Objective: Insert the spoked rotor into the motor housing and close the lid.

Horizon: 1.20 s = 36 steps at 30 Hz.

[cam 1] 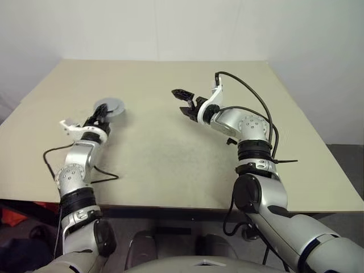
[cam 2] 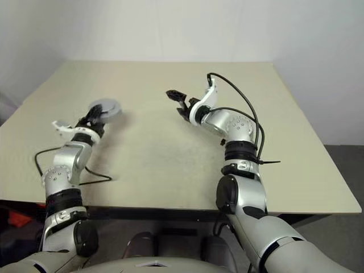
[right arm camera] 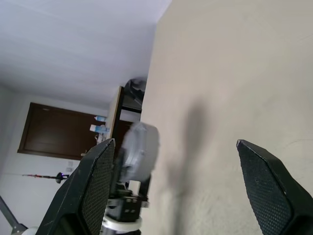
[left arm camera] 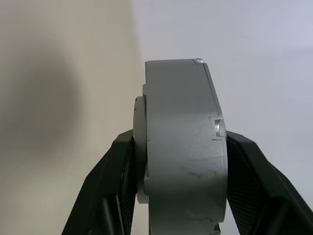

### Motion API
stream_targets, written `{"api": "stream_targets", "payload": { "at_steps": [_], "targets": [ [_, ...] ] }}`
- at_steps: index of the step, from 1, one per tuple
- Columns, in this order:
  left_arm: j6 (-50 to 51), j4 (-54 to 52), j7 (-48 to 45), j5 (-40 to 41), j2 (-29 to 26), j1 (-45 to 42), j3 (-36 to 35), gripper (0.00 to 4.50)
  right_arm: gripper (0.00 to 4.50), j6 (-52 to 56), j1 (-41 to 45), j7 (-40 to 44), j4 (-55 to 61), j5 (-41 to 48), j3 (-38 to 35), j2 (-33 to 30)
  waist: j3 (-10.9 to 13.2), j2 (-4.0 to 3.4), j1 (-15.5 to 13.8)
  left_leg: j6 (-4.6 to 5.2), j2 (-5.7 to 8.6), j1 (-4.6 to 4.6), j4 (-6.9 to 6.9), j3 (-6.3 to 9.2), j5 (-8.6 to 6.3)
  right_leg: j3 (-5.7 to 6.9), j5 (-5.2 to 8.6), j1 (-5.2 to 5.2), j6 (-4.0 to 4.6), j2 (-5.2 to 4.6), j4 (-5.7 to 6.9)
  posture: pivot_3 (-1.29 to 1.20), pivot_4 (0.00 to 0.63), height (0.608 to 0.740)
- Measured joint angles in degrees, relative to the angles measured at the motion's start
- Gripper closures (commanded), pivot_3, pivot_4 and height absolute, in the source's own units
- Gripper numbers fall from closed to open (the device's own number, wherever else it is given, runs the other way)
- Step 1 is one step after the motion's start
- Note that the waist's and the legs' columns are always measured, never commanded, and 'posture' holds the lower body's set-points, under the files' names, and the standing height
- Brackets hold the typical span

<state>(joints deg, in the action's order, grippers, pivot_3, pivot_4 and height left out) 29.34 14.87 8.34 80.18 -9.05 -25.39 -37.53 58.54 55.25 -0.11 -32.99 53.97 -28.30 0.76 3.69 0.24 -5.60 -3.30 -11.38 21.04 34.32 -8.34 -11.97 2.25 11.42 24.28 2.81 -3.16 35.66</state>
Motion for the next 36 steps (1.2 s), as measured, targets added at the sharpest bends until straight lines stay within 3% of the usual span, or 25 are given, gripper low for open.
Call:
{"api": "stream_targets", "payload": {
  "at_steps": [7, 17, 24, 31, 36],
  "targets": [
    [-5.82, 3.44, 5.65, -4.26, -0.83, 0.98, -5.41, 2.40, 0.01, 0.15, 0.00, -0.11, 0.00, -0.06, 0.03, 0.14, -0.01, 0.31, -0.10, -0.02, -0.01, 0.00, 0.15, 0.08, 0.01, 0.03, -0.03, -0.02, -0.04, 0.00, 0.04, 0.00, 0.000, 0.740],
    [-6.65, 4.00, 7.15, -5.85, -0.80, 0.69, -5.96, 2.40, 0.01, 0.20, 0.02, -0.14, 0.00, -0.29, 0.32, 0.39, -0.03, 0.46, -0.02, -0.02, -0.02, -0.01, 0.24, 0.11, 0.01, 0.04, -0.05, -0.04, -0.05, 0.00, 0.09, 0.00, 0.000, 0.740],
    [-8.09, 4.75, 9.19, -7.98, -1.15, -0.49, -6.34, 0.07, 0.00, 0.30, 0.04, -0.06, -0.60, -0.85, 0.33, 0.14, -0.05, 0.45, -0.02, -0.03, -0.02, -0.14, 0.24, 0.11, 0.01, 0.02, -0.05, -0.19, -0.05, 0.00, 0.11, 0.00, 0.000, 0.740],
    [-8.40, 3.44, 11.01, -8.76, -1.38, 0.49, -6.82, 0.01, 0.00, 0.41, 0.39, 0.66, -3.05, -1.98, 0.41, -0.57, -0.07, 0.42, 0.68, -0.12, -0.07, -0.50, 0.23, 0.04, 0.06, -0.04, 0.12, -0.51, -0.34, 0.02, 0.14, 0.00, 0.000, 0.740],
    [-1.87, -7.28, 14.41, -4.67, -0.71, 9.09, -6.62, 0.01, 0.00, 0.80, 0.48, 0.99, -3.43, -2.24, 0.40, -0.60, -0.08, 0.41, 1.63, -0.02, -0.03, -0.53, 0.20, 0.03, -0.01, -0.08, -0.08, -0.55, 0.03, 0.01, 0.08, 0.00, 0.000, 0.740]
  ]
}}
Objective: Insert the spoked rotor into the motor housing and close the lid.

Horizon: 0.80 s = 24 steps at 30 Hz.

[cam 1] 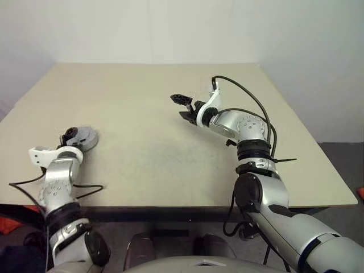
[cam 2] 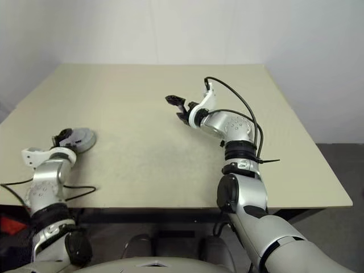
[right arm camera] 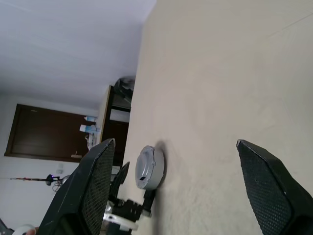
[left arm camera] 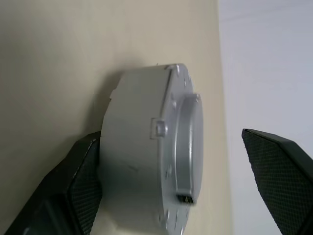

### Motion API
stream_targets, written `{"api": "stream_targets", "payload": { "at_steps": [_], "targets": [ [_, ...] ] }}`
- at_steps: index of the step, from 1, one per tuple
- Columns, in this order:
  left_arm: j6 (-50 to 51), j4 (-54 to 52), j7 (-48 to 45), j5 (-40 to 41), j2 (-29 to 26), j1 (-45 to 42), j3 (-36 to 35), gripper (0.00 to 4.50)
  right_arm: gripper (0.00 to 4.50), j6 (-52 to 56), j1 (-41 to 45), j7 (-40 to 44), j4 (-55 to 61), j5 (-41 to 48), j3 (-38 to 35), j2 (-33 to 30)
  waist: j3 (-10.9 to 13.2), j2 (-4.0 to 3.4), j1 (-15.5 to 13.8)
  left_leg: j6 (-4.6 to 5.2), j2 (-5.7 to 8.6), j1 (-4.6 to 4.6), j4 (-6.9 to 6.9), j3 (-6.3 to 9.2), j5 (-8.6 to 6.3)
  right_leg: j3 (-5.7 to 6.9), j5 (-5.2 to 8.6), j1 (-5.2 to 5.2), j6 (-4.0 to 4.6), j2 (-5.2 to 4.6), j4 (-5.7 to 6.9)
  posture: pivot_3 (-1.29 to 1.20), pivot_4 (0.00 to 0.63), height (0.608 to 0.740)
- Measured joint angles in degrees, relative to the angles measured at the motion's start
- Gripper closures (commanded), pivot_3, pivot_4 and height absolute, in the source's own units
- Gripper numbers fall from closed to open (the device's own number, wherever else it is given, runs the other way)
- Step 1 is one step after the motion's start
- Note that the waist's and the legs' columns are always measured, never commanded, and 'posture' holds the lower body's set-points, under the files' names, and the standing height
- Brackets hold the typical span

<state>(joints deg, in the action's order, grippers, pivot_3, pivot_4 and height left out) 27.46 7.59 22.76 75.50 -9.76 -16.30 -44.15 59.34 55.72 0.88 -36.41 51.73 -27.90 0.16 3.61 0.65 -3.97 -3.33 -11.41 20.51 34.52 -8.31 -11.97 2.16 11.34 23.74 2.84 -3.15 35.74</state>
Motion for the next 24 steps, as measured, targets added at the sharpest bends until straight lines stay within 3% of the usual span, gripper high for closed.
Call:
{"api": "stream_targets", "payload": {
  "at_steps": [5, 8, 13, 16, 19, 22, 24],
  "targets": [
    [10.32, -13.55, 4.22, 9.70, 0.59, 14.09, 3.16, 0.01, 0.00, 0.44, 0.00, -0.08, -0.01, -0.06, -0.09, 0.08, -0.31, -0.46, 0.00, 0.25, 0.11, -0.08, 0.00, -0.14, -0.17, -0.15, 0.18, -0.06, 0.16, -0.05, -0.07, 0.00, 0.000, 0.740],
    [16.73, -17.25, 5.90, 17.46, -1.49, 21.02, 6.31, 0.01, 0.00, 0.56, 0.00, -0.08, -0.01, -0.14, -0.05, 0.37, -0.81, -1.21, -0.24, 0.43, 0.51, -0.68, -0.08, -0.19, -0.29, -0.52, 0.68, -0.60, -0.54, -0.20, -0.06, 0.00, 0.000, 0.740],
    [23.71, -19.00, 3.57, 20.07, -8.36, 22.47, 14.03, 0.01, 0.00, 0.28, -0.07, 1.57, 0.09, -2.11, 2.18, -0.03, -0.98, -1.50, -1.75, 0.53, 0.61, -1.23, -0.08, -0.18, -0.34, -0.77, 0.90, -1.18, -0.90, -0.36, -0.30, 0.00, 0.000, 0.740],
    [23.80, -19.41, -4.49, 8.41, -11.38, 14.56, 24.47, 0.01, 0.00, -3.64, -1.39, 8.19, 2.55, -7.75, 9.75, -2.16, -0.67, -0.77, -2.50, 0.28, 0.48, -0.81, -0.08, -0.16, -0.17, -0.72, 0.89, -1.28, -1.01, -0.35, -0.49, 0.00, 0.000, 0.740],
    [17.04, -19.34, -13.40, -6.90, -14.27, 6.57, 31.43, 0.01, 0.00, -10.54, -4.02, 17.09, 4.62, -13.93, 17.51, -5.29, -0.71, -0.43, -2.11, -0.05, 0.41, -0.72, -0.08, -0.04, 0.12, -0.60, 0.70, -1.33, -1.29, -0.28, -0.88, 0.00, 0.000, 0.740],
    [9.53, -14.60, -25.74, -22.49, -20.09, 0.56, 38.79, 0.01, 0.00, -23.78, -8.49, 31.73, 3.57, -25.02, 27.53, -16.56, -0.74, -0.38, -2.17, 0.04, 0.62, -0.61, -0.08, -0.08, 0.22, -0.67, 0.59, -1.36, -1.41, -0.58, -0.86, 0.00, 0.000, 0.740],
    [6.64, -12.54, -31.09, -28.16, -22.34, 0.23, 41.04, 0.01, 0.00, -27.58, -10.10, 39.34, 1.87, -28.37, 30.06, -21.35, -0.74, -0.38, -1.97, 0.30, 0.68, -0.54, -0.07, -0.10, 0.07, -0.68, 0.47, -1.31, -1.28, -0.61, -0.82, 0.00, 0.000, 0.740]
  ]
}}
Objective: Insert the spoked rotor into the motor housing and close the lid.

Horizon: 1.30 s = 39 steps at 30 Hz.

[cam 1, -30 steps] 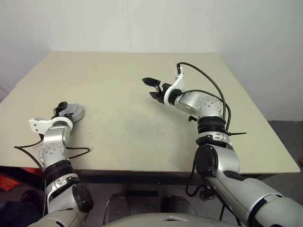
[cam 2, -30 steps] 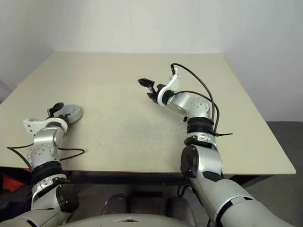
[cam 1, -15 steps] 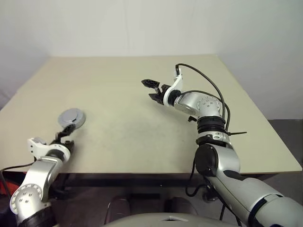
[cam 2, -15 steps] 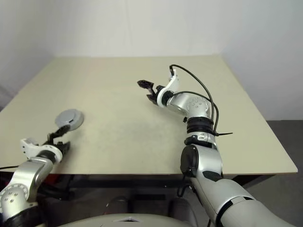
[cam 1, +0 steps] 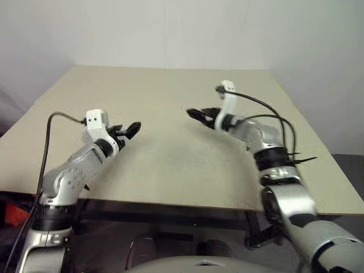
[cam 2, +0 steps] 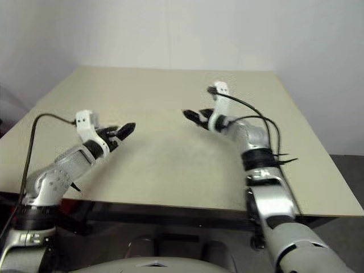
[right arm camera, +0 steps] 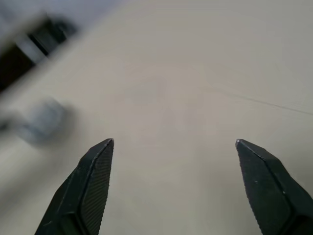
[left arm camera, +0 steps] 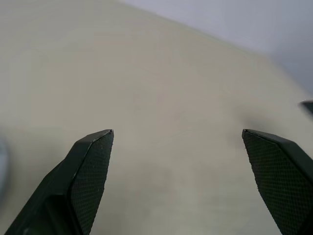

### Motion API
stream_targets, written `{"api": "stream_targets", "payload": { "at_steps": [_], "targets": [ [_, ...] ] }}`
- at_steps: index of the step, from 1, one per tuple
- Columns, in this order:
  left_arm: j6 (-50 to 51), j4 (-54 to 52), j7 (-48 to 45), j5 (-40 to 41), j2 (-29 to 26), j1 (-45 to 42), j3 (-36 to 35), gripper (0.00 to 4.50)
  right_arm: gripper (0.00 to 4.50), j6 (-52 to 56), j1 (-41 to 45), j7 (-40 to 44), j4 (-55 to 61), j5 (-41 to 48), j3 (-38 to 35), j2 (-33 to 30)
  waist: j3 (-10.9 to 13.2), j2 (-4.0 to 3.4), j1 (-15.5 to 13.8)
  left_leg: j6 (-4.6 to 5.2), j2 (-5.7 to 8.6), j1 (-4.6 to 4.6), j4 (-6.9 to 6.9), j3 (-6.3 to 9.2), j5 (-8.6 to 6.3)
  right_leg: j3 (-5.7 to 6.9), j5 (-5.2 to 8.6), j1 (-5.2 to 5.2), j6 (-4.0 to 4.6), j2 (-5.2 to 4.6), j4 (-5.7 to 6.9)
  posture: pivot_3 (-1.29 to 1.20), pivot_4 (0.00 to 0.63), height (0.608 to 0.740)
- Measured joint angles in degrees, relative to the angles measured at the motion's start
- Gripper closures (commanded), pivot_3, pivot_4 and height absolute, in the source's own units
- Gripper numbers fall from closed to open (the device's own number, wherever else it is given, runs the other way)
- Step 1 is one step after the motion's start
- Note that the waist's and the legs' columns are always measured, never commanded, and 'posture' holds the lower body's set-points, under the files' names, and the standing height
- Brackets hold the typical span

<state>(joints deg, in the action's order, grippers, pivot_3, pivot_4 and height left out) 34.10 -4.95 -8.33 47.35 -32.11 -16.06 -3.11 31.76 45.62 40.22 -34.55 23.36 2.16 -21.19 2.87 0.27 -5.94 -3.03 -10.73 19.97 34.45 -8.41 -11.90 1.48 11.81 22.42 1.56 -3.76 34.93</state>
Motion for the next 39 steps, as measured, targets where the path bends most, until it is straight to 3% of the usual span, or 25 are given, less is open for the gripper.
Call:
{"api": "stream_targets", "payload": {
  "at_steps": [6, 11, 19, 30, 39],
  "targets": [
    [-7.16, 1.88, -15.66, -10.06, -0.94, 1.83, 3.56, 0.01, 0.00, -12.21, -6.92, 26.85, -0.16, -3.38, 3.30, -11.40, 0.00, 0.00, 0.54, 0.84, -0.26, 0.80, 0.19, 0.00, -0.45, 0.18, -0.07, 0.80, 0.84, 0.45, 0.52, 0.00, 0.000, 0.740],
    [-8.94, 1.91, -24.23, -12.63, 0.06, 2.79, 3.91, 0.01, 0.00, -10.94, -8.18, 36.58, 1.77, -3.13, 3.32, -14.14, 0.04, -0.11, 0.55, 0.84, -0.62, 0.81, 0.29, -0.12, -0.49, 0.34, 0.34, 0.95, 1.41, 0.55, 0.81, 0.00, 0.000, 0.740],
    [-8.71, 1.50, -29.04, -14.62, 0.94, 3.48, 4.17, 0.01, 0.00, -7.77, -8.17, 38.24, 5.15, -3.12, 3.35, -13.25, 0.12, -0.22, 0.38, 0.84, -0.85, -0.01, 0.60, -0.14, -0.46, 0.36, 0.35, 0.25, 1.38, 0.51, 0.87, 0.00, 0.000, 0.740],
    [-7.11, 0.64, -29.45, -15.04, 1.79, 4.56, 3.27, 0.01, 0.00, -5.83, -8.17, 36.47, 7.79, -3.16, 3.28, -11.80, 0.11, -0.23, 0.38, 0.88, -0.89, 0.09, 0.57, -0.13, -0.46, 0.42, 0.29, 0.33, 1.48, 0.52, 0.86, 0.00, 0.000, 0.740],
    [-6.34, -0.10, -29.36, -15.39, 2.75, 4.55, 3.09, 0.01, 0.00, -9.21, -8.12, 34.85, 3.52, -4.01, 3.17, -9.88, 0.11, -0.24, 0.43, 0.89, -0.90, 0.08, 0.57, -0.14, -0.48, 0.44, 0.29, 0.34, 1.48, 0.52, 0.86, 0.00, 0.000, 0.740]
  ]
}}
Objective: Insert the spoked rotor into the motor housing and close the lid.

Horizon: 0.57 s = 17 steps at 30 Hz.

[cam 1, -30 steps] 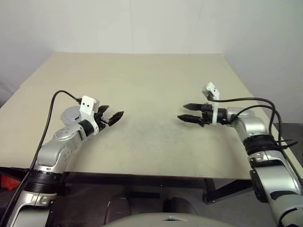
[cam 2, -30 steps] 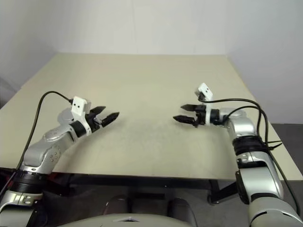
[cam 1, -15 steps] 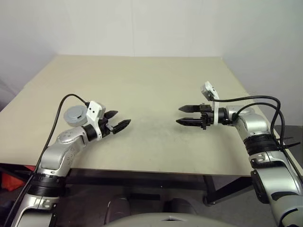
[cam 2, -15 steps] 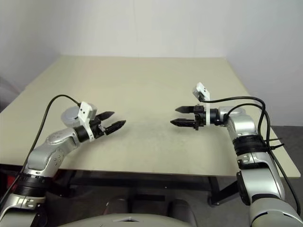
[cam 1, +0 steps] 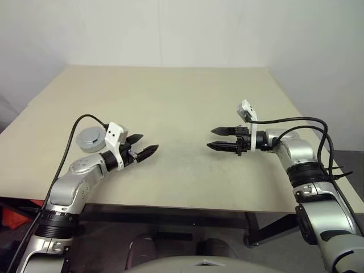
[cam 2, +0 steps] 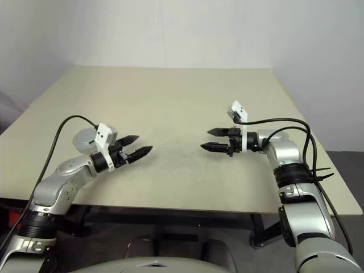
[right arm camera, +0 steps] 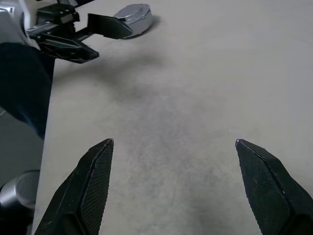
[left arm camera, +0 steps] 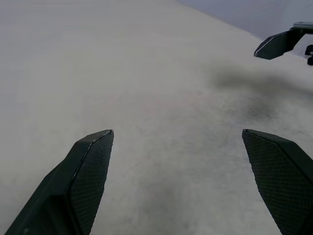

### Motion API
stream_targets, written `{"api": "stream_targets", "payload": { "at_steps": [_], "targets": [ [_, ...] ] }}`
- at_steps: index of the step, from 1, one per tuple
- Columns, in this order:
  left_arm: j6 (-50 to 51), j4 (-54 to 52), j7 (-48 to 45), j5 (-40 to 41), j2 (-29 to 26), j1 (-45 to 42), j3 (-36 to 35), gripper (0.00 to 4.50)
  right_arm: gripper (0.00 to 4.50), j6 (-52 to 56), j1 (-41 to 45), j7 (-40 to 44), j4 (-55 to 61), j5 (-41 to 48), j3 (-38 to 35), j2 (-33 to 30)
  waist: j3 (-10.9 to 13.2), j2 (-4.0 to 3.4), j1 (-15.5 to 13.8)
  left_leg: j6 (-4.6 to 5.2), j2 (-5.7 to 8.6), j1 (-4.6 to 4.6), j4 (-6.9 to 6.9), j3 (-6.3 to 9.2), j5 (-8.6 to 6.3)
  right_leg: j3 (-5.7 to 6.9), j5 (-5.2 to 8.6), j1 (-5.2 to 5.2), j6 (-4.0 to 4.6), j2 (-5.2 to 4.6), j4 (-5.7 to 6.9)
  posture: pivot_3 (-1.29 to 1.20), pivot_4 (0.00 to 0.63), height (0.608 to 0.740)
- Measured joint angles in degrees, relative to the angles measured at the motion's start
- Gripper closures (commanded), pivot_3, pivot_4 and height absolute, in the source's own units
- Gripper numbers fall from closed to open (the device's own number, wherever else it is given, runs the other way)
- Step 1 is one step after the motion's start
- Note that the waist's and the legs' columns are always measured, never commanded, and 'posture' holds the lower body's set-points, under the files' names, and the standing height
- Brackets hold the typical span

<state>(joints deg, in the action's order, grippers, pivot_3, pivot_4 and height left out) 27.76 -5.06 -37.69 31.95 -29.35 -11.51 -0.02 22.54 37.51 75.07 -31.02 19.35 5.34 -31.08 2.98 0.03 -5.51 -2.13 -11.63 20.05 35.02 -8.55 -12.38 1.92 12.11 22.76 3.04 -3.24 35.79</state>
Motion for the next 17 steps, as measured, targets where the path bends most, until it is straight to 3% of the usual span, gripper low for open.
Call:
{"api": "stream_targets", "payload": {
  "at_steps": [17],
  "targets": [
    [0.92, -0.33, 1.23, -0.74, 2.76, -2.15, -1.00, 0.01, 0.00, -2.31, 0.00, -1.78, -1.06, -1.27, -0.11, 1.16, 0.01, -0.02, 0.01, 0.01, 0.00, 0.01, -0.02, 0.00, 0.00, 0.00, 0.00, 0.01, 0.00, 0.00, -0.01, 0.00, 0.000, 0.740]
  ]
}}
